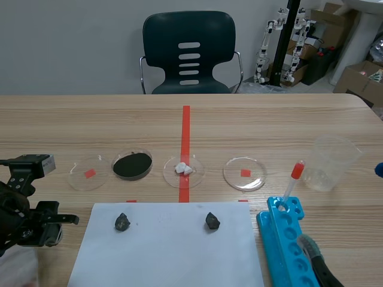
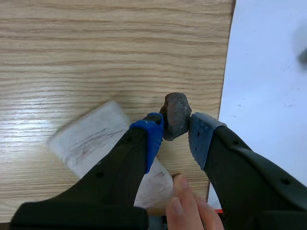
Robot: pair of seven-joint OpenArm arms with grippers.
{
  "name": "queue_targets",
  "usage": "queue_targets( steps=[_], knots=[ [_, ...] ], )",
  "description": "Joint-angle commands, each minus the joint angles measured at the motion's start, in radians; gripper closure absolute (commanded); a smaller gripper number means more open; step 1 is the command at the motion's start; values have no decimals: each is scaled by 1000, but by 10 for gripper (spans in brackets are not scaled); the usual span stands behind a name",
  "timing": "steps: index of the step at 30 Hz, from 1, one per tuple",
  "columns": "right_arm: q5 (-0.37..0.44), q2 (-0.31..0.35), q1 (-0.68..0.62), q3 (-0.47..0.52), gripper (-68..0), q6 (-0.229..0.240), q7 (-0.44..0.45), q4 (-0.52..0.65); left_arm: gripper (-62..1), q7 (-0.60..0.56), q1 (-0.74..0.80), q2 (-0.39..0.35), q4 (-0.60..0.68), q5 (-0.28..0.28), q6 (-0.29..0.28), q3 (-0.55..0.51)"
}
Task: Rub the mineral on the streak plate
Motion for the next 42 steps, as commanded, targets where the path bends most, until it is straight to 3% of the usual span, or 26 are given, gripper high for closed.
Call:
queue_targets(
  steps=[1,6,12,17,20,27,33,36,42],
  knots=[
    [7,-3,7,5,-679,-4,14,21,-104,1,-3,-11,16,38,13,-7],
    [7,-3,7,5,-679,-4,14,21,-104,27,-3,-11,16,161,21,-7],
    [7,-3,7,5,-679,-4,14,21,-104,84,-3,-11,16,319,71,-7],
    [7,-3,7,5,-679,-4,14,21,-104,89,-3,-11,16,352,79,-7],
    [7,-3,7,5,-679,-4,14,21,-104,87,-3,-11,16,315,78,-7],
    [7,-3,7,5,-679,-4,8,21,-104,76,-3,-11,16,141,49,-7],
    [7,-3,7,5,-679,-4,3,21,-104,45,-3,-11,16,-15,-14,-7],
    [7,-3,7,5,-679,-4,3,21,-104,31,-3,-11,16,-42,-21,-7],
    [7,-3,7,5,-679,-4,3,21,-104,31,-3,-11,16,-35,-21,-7]
  ],
)
